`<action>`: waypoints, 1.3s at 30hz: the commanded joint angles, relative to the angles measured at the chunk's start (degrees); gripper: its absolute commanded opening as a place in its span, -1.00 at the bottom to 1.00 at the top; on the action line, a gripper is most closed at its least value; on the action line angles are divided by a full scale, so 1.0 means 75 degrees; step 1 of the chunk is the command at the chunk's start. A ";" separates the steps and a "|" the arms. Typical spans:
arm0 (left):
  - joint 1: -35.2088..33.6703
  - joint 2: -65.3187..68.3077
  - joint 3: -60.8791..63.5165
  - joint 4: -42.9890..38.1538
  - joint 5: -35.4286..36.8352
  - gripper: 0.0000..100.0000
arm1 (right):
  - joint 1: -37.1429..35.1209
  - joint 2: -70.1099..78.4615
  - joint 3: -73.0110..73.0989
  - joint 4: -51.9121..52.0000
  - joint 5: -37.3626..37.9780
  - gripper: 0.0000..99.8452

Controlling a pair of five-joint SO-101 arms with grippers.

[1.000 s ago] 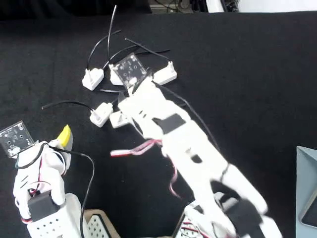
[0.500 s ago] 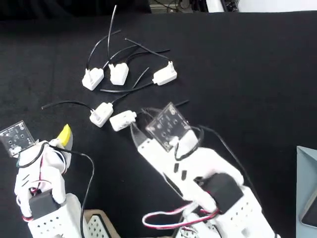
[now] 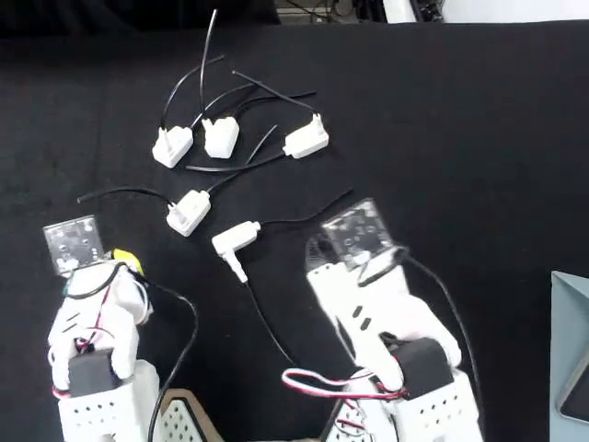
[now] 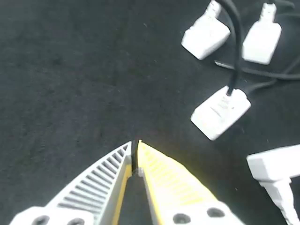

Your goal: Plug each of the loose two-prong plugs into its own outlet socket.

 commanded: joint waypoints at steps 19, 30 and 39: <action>0.1811 0.0012 0.1061 -0.0363 -0.0047 -0.94 | 0.0891 -0.2221 0.2772 0.1289 -0.0328 -0.97; 0.1752 0.0023 0.1061 0.0164 -0.0023 -0.94 | 0.0891 -0.2221 0.2772 0.2028 -0.0281 -0.97; 0.1764 0.0023 0.1061 0.0774 0.0000 -0.94 | 0.0891 -0.2233 0.2772 0.2028 -0.0281 -0.97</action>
